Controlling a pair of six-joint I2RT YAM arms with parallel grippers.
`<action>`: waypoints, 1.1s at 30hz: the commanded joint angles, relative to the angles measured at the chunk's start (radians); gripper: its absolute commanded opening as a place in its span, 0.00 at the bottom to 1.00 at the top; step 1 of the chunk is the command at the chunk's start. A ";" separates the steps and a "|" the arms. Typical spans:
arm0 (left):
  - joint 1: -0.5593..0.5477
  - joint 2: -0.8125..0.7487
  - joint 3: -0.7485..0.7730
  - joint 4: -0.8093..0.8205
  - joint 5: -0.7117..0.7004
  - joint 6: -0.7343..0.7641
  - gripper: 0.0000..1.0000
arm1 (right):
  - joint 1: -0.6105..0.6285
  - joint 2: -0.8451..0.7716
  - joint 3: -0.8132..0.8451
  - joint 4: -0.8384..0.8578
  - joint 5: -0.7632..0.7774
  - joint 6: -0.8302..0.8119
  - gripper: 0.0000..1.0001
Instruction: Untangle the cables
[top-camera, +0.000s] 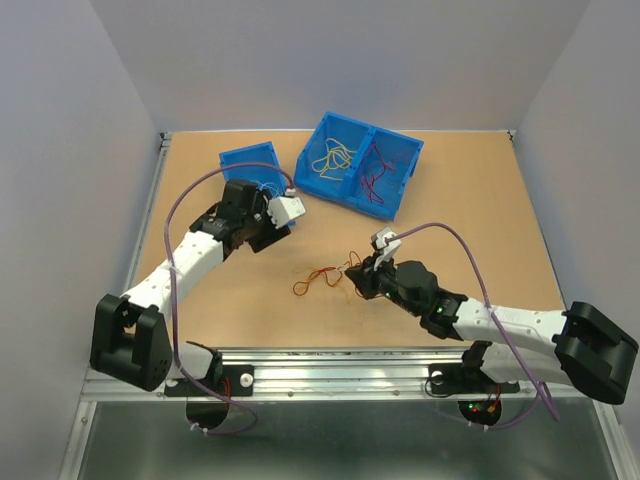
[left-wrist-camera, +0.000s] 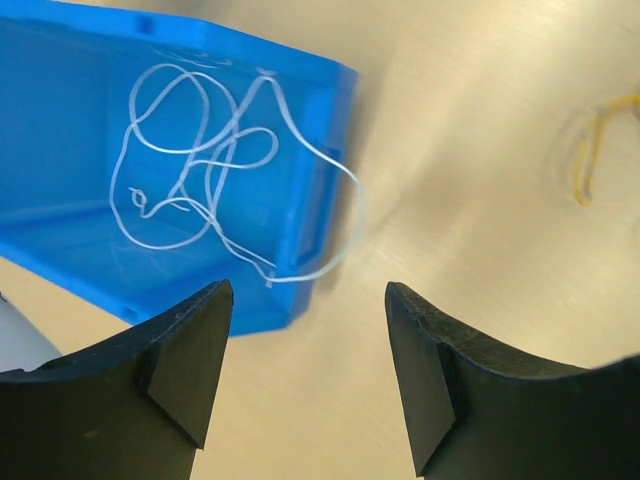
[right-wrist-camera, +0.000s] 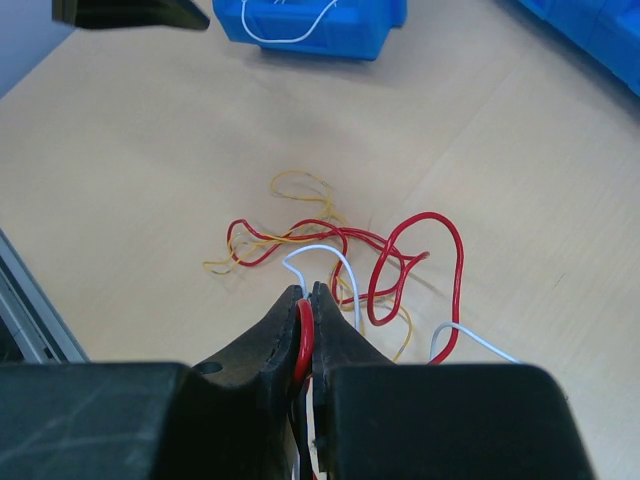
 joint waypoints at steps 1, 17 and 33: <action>-0.086 -0.124 -0.067 -0.018 -0.022 0.043 0.74 | 0.000 -0.041 0.060 0.001 0.016 0.012 0.01; -0.166 0.028 -0.146 0.171 -0.244 -0.020 0.63 | -0.002 -0.061 0.068 -0.035 0.015 0.009 0.01; -0.166 0.186 -0.135 0.350 -0.390 -0.014 0.36 | 0.000 -0.092 0.064 -0.062 0.018 0.009 0.01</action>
